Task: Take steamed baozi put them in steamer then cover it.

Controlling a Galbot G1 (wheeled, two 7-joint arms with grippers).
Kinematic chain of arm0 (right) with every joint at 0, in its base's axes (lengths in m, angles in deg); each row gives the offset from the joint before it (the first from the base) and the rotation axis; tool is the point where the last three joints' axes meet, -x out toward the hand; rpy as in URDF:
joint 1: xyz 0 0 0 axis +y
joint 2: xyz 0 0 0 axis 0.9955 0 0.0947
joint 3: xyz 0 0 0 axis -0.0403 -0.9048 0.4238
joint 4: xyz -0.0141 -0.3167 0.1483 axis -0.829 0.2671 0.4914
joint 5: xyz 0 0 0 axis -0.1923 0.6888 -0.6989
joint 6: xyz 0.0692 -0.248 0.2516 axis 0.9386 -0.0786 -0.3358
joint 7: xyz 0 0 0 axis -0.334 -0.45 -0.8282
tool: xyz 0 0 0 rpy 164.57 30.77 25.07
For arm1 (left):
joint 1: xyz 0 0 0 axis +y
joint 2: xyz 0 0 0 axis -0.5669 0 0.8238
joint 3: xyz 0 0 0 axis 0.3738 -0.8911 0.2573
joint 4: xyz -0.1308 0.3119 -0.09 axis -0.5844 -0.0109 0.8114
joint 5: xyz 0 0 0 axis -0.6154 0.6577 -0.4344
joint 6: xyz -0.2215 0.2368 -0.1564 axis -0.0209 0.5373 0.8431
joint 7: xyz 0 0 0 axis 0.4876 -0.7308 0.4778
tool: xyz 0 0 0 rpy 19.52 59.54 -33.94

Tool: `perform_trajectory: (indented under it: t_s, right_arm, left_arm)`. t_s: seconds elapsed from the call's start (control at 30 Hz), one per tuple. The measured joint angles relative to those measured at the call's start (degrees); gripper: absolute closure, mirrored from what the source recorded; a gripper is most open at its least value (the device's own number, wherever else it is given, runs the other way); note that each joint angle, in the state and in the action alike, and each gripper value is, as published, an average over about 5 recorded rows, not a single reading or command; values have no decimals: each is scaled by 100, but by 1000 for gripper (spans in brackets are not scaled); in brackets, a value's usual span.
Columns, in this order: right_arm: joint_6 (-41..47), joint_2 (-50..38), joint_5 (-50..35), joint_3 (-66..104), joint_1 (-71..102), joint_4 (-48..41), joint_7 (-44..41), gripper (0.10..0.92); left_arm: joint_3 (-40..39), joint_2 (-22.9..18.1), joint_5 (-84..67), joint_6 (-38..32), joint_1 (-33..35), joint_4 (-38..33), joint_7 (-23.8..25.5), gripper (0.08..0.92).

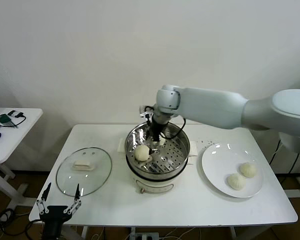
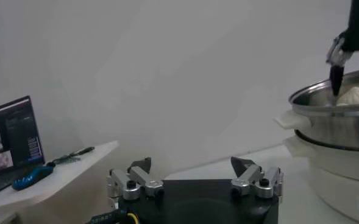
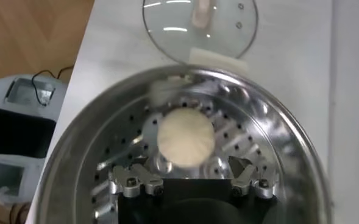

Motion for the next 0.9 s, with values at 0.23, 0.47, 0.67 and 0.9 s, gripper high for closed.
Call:
perform_trajectory:
  t_s: [0.23,0.47,0.67,0.9]
  right_arm:
    - [-283,-1297,580,-77,-203,638,-298,203]
    - [-546,-2426,1505,-29,102,959,-462,203]
    - [-705,-3054,2316,475,943,901,-539,203]
    - [-839,-3332,3082,1363,2176,665,-544,203]
  left_arm:
    - [-7,14,11,5,-28,14,3,177]
    - [2,11,5,16,-40,6,3,177]
    - [22,-22,16,17,0,-25,2,177]
    - [62,-46,24,21,46,-29,3,177]
